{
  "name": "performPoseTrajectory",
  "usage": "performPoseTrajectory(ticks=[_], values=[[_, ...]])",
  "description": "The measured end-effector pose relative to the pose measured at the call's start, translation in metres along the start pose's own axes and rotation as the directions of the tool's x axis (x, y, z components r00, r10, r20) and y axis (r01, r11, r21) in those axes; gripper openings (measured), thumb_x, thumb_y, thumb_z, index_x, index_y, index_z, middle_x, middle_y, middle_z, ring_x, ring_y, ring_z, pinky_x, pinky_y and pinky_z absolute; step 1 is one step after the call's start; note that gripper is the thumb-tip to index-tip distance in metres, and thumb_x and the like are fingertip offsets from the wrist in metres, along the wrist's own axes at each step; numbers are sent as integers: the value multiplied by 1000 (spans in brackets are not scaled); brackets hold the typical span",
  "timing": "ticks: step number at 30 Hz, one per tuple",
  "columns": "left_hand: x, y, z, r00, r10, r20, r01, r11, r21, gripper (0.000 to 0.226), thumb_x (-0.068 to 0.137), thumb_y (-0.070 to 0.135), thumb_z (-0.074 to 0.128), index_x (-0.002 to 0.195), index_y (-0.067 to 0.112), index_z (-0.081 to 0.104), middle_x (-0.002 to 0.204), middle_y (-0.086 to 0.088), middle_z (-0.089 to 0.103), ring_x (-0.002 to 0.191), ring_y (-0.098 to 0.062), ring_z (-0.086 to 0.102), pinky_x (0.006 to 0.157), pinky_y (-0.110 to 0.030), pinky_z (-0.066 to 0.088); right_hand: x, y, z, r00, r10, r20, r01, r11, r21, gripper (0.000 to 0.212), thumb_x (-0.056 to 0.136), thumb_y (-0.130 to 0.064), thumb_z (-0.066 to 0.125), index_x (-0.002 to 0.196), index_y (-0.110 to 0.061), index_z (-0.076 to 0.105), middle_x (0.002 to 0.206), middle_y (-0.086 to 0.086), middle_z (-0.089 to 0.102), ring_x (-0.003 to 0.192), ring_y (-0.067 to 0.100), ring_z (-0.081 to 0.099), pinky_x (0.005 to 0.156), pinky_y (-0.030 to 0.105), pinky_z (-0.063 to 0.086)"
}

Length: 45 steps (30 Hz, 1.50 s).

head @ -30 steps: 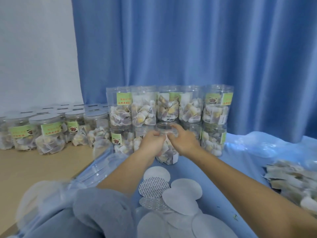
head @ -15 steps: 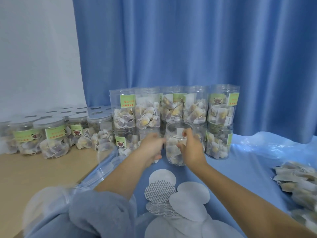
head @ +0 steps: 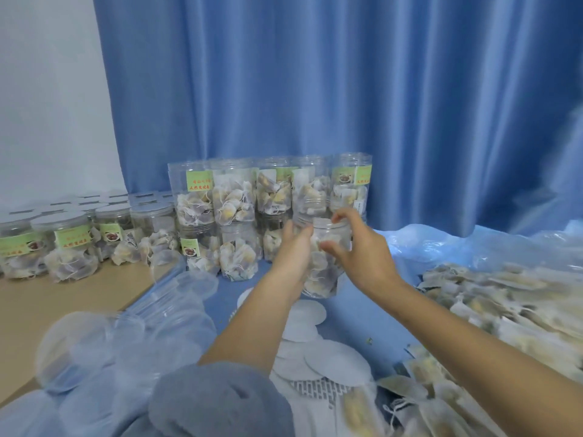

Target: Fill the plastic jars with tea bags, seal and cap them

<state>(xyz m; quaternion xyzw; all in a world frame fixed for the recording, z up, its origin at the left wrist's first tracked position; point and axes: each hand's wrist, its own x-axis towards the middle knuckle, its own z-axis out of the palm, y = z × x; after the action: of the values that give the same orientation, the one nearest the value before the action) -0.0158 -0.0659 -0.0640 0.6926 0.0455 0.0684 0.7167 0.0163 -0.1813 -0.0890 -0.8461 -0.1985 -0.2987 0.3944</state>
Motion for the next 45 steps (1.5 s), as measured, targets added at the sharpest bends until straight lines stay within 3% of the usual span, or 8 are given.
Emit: performPoseTrajectory(ticks=[7,13,21,25,29,37,41,45], values=[[-45,-33,32,989,-87,118,99,990,-99,41,99,22,40,138,33,38,93,14,56,65,-10,62,46,-15,48,-59,28,-39,997,75,-26,-77,996,-52,34,80,-26,73,103,-25,48,65,4,57,70,26,59,62,34,42],[-64,-52,40,985,-139,103,158,966,-205,46,101,21,37,145,29,30,135,1,43,103,-15,53,90,-31,42,-82,37,-31,991,135,3,-134,985,-106,35,84,-24,69,111,-24,47,59,-7,38,53,10,41,55,31,32],[-64,-67,37,998,-49,-30,46,995,-90,58,97,17,44,149,28,21,153,0,28,136,-20,34,100,-28,31,-91,38,-33,908,372,191,-364,928,-79,53,88,-32,64,132,-15,40,105,9,64,90,24,63,75,25,44],[-63,-73,35,995,7,-98,-14,997,-71,54,94,15,48,145,25,33,150,1,35,132,-20,41,99,-32,33,-98,30,-46,745,406,529,-102,853,-511,27,76,-40,68,89,-17,73,96,4,71,78,17,65,67,30,54],[-62,-72,24,969,135,-208,-127,991,48,36,91,16,50,125,28,51,130,4,52,97,-8,54,84,-28,35,-100,25,-36,656,412,632,97,784,-613,34,75,-30,71,108,-20,69,110,2,65,101,22,61,80,30,54],[-57,-74,4,913,124,-390,-131,991,9,19,88,7,50,97,23,59,106,-2,62,81,-15,58,88,-40,51,-70,6,-50,985,89,151,-76,993,-85,20,82,-17,67,90,-36,65,76,-15,60,64,1,58,63,9,43],[-52,-76,-6,917,68,-392,-71,997,7,22,85,5,49,86,24,60,86,8,59,74,-12,55,92,-43,50,-49,-10,-43,915,102,-389,36,943,332,6,87,-18,65,84,-23,62,83,-5,66,73,10,65,70,23,55],[-49,-78,-16,917,40,-397,-24,999,47,26,86,7,49,77,30,57,81,9,58,84,-20,57,92,-44,50,-38,7,-26,986,152,-76,-160,980,-119,17,91,-31,59,92,-19,70,98,-3,70,97,14,60,92,29,42]])
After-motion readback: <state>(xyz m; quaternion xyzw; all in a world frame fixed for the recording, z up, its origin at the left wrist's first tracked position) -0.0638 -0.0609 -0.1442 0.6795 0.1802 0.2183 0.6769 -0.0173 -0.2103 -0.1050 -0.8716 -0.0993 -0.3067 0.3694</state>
